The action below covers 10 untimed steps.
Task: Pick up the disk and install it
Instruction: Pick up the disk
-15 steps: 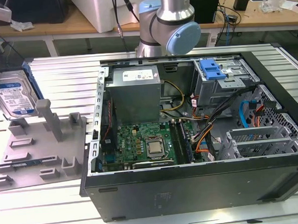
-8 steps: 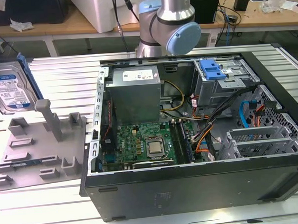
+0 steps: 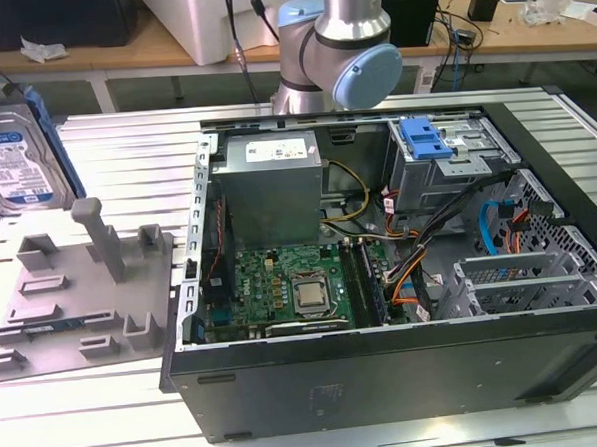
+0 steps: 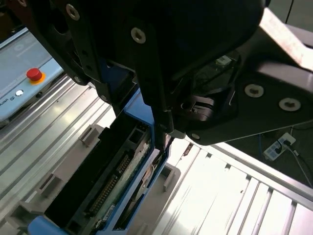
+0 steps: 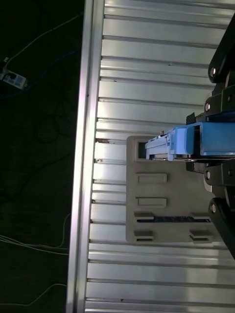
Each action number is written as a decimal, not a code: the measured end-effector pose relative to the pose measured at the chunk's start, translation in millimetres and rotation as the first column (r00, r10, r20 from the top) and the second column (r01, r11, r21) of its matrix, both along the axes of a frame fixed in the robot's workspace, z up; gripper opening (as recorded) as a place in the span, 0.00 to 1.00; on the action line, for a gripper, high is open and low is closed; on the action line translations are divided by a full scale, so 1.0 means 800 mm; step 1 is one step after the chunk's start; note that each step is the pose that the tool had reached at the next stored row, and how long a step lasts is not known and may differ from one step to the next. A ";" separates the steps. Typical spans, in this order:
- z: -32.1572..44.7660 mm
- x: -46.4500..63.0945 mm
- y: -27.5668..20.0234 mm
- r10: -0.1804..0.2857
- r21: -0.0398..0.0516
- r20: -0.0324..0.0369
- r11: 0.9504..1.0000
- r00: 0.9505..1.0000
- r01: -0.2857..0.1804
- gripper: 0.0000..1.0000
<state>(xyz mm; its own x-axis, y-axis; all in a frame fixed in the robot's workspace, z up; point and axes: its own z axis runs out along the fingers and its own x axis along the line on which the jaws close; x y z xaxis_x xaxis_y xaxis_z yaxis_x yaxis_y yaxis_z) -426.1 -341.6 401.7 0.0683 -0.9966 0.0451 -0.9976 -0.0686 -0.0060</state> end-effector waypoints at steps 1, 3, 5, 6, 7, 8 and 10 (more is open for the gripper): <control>0.0045 0.000 0.0001 0.000 0.000 0.000 1.000 1.000 0.000 0.37; 0.0107 0.000 0.0002 0.000 0.000 0.000 1.000 1.000 0.000 0.37; 0.0169 0.000 0.0003 0.000 0.000 0.000 1.000 1.000 0.000 0.37; 0.0197 0.000 0.0004 0.000 0.000 0.000 1.000 1.000 0.000 0.37; 0.0231 0.000 0.0005 0.000 0.000 0.000 1.000 1.000 0.000 0.37; 0.0260 0.000 0.0006 0.000 0.000 0.000 1.000 1.000 0.000 0.37; 0.0369 0.000 0.0010 0.000 0.000 0.000 1.000 1.000 0.000 0.37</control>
